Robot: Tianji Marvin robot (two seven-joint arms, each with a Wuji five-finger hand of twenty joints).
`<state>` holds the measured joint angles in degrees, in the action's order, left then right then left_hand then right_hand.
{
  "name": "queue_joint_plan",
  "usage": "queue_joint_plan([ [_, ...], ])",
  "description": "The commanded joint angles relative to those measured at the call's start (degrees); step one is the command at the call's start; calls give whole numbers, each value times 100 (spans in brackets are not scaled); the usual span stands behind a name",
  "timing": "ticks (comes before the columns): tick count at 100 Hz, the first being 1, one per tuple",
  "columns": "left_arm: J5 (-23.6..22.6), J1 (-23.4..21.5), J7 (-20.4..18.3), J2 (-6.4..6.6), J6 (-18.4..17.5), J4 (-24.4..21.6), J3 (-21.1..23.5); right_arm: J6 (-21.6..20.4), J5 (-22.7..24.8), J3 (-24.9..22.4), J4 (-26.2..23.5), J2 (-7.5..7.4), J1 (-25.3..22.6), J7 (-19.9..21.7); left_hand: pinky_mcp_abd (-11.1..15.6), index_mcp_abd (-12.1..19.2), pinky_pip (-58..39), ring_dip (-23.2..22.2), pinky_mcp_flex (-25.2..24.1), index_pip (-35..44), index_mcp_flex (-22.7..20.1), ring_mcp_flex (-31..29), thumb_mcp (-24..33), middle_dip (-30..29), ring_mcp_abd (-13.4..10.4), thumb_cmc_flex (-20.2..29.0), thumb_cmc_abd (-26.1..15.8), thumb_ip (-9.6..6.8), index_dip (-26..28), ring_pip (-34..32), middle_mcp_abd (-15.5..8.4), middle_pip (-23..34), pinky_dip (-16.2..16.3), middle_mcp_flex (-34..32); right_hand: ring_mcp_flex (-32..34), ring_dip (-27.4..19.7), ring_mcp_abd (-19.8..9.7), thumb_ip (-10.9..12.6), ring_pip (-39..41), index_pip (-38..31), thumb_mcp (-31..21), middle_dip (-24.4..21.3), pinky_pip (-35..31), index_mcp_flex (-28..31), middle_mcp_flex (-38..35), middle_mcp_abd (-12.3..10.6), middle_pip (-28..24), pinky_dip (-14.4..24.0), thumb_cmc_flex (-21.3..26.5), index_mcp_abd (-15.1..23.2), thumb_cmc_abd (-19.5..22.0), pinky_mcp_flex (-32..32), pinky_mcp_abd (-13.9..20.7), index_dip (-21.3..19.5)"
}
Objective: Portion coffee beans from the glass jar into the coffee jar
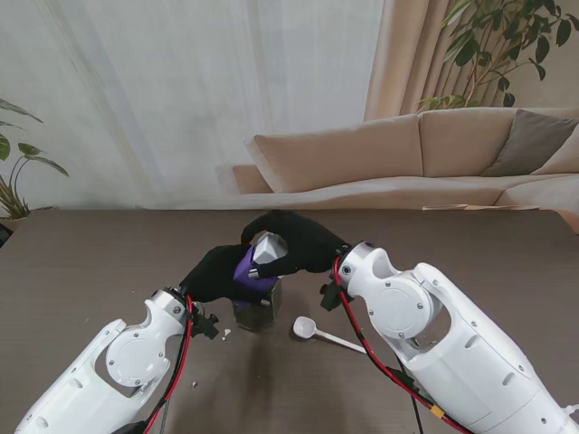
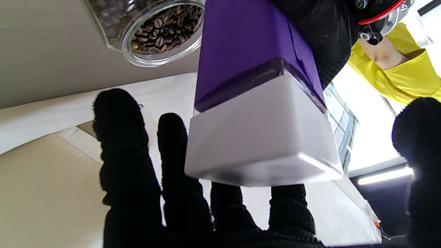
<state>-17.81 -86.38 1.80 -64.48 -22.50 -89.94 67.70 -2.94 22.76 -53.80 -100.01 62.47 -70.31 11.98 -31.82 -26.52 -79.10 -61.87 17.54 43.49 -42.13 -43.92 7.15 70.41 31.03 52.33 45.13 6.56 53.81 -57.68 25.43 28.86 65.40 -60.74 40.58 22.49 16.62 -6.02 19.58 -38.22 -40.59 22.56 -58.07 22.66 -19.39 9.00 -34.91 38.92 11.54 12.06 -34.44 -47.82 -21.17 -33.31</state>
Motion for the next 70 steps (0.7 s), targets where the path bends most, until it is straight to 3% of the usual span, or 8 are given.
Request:
queue_joint_plan([
  [1, 34, 19, -88, -40, -43, -4, -15, -19, -56, 74, 79, 84, -48, -2, 369, 653, 42, -163, -230, 926, -374, -370, 2223, 197, 263, 2164, -3250, -209, 354, -863, -192, 628, 48, -444, 41, -60, 100, 160, -62, -164, -94, -83, 63, 127, -107, 100, -35, -64, 203, 127, -237, 2212, -210, -155],
  [20, 66, 50, -70, -48, -83, 29, -42, -172, -177, 218, 285, 150, -39, -213, 374, 655, 39, -162, -224, 925, -369, -373, 2222, 196, 263, 2164, -3250, -207, 354, -863, -198, 628, 48, -443, 435, 6, 25, 288, 166, -567, 242, 47, -181, 481, -489, 7, -326, -93, 937, 141, -403, 1901, -74, -247],
  [38, 63, 59, -62, -50, -106, 29, -31, -370, -243, 312, 448, 180, -9, -308, 374, 659, 38, -162, -219, 929, -370, -370, 2219, 196, 255, 2164, -3247, -208, 355, -863, -202, 630, 47, -447, 1424, 458, -330, 326, 1162, -1287, 464, 901, -894, 943, -1351, -310, -1259, -182, 1764, 31, -556, 1176, 220, -442],
  [41, 63, 61, -55, -51, -111, 31, -30, -390, -274, 322, 464, 187, -11, -323, 375, 660, 39, -161, -222, 928, -370, -368, 2216, 195, 257, 2164, -3244, -207, 354, -862, -201, 629, 47, -445, 1570, 523, -381, 258, 1307, -1404, 28, 1053, -996, 1016, -1514, -342, -1334, -251, 1789, -3, -694, 1062, 234, -493],
  [45, 63, 64, -46, -54, -118, 34, -29, -415, -312, 333, 483, 198, -20, -351, 375, 658, 40, -161, -224, 929, -373, -367, 2215, 195, 261, 2164, -3247, -207, 353, -860, -200, 629, 46, -445, 1768, 605, -432, -78, 1479, -1556, -1819, 1217, -1106, 1095, -1728, -378, -1465, -317, 1352, -90, -1499, 912, 239, -551],
  [48, 62, 66, -39, -55, -124, 36, -29, -439, -329, 344, 500, 207, -25, -382, 374, 659, 41, -161, -224, 930, -374, -367, 2213, 195, 256, 2164, -3249, -206, 353, -860, -203, 629, 46, -444, 1918, 663, -473, -270, 1596, -1678, -2554, 1311, -1178, 1180, -1910, -413, -1570, -337, 1204, -147, -1812, 783, 261, -596],
  [62, 56, 67, -6, -62, -155, 30, -10, -557, -367, 386, 572, 234, -44, -482, 372, 668, 42, -159, -228, 927, -365, -370, 2213, 194, 253, 2164, -3248, -207, 350, -860, -212, 627, 45, -440, 2346, 795, -612, -383, 1848, -1936, -3004, 1449, -1343, 1442, -2307, -458, -1724, -352, 1448, -298, -2121, 395, 319, -669],
  [70, 56, 64, 20, -67, -174, 16, 11, -677, -344, 421, 649, 274, -58, -659, 373, 663, 42, -159, -225, 927, -369, -371, 2212, 193, 252, 2164, -3247, -208, 349, -860, -210, 626, 45, -440, 2646, 890, -702, -1194, 1922, -2371, -3053, 1504, -1451, 1752, -2714, -442, -1691, -434, 1857, -328, -2363, 134, 352, 191],
])
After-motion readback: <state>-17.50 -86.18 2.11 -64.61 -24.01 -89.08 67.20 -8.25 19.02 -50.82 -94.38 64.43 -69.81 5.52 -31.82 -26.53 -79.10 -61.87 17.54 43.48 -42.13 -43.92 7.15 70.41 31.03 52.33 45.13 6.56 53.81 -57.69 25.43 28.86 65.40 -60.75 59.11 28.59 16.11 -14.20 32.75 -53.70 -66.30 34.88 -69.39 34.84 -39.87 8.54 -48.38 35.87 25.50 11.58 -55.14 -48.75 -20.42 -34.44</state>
